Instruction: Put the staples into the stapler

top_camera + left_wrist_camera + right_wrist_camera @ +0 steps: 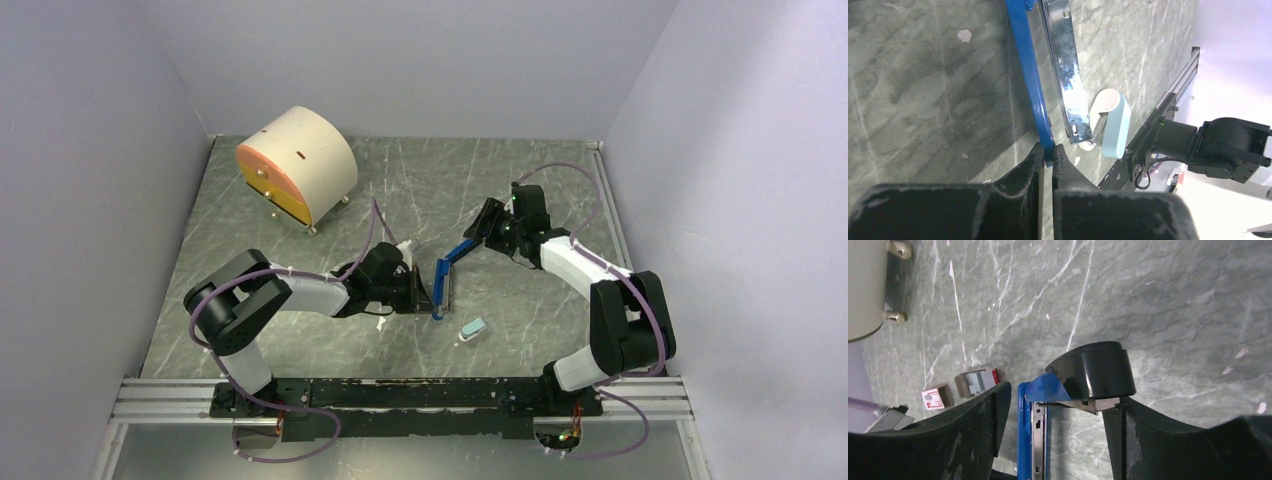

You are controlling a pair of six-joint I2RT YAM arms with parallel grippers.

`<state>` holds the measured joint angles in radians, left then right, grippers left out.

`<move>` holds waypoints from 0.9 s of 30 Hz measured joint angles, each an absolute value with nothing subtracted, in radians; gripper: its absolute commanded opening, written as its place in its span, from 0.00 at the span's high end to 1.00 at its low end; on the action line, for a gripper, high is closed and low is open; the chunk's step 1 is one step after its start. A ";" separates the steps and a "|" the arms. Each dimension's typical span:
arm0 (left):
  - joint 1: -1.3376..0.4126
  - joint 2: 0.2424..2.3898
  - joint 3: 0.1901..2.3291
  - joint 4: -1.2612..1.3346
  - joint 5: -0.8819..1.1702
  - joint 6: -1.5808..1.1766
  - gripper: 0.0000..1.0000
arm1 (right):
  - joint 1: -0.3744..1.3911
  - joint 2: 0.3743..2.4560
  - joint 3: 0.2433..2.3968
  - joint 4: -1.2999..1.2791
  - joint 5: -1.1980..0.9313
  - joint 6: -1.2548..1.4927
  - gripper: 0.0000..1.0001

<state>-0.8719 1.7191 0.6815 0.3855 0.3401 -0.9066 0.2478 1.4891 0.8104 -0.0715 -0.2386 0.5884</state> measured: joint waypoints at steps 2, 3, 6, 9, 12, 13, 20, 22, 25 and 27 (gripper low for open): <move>-0.871 1.726 0.680 0.402 0.350 -0.923 0.95 | 0.248 1.489 0.789 -0.049 -0.263 0.595 0.31; -0.869 1.728 0.678 0.408 0.354 -0.931 0.95 | 0.248 1.489 0.781 -0.041 -0.271 0.598 0.31; -0.858 1.730 0.662 0.435 0.368 -0.950 0.95 | 0.250 1.491 0.761 -0.019 -0.291 0.598 0.33; -0.843 1.730 0.645 0.459 0.384 -0.965 0.95 | 0.252 1.501 0.764 -0.009 -0.292 0.590 0.35; -0.830 1.730 0.632 0.476 0.394 -0.973 0.85 | 0.259 1.516 0.785 -0.027 -0.276 0.574 0.35; -0.826 1.730 0.628 0.480 0.397 -0.976 0.82 | 0.263 1.523 0.799 -0.037 -0.267 0.567 0.35; -0.819 1.729 0.625 0.437 0.378 -0.975 0.74 | 0.303 1.555 0.913 -0.103 -0.205 0.544 0.36; -0.819 1.724 0.625 0.400 0.353 -0.974 0.73 | 0.318 1.560 0.931 -0.118 -0.184 0.542 0.36; -0.818 1.712 0.626 0.363 0.324 -0.976 0.72 | 0.348 1.572 0.953 -0.141 -0.147 0.541 0.37; -0.816 1.697 0.626 0.337 0.302 -0.975 0.71 | 0.369 1.581 0.961 -0.157 -0.122 0.541 0.37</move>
<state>-0.8162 1.6966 0.6258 0.3374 0.3023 -0.9752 0.3695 1.5806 0.9607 -0.1570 -0.1223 0.5407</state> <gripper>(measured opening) 0.280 0.636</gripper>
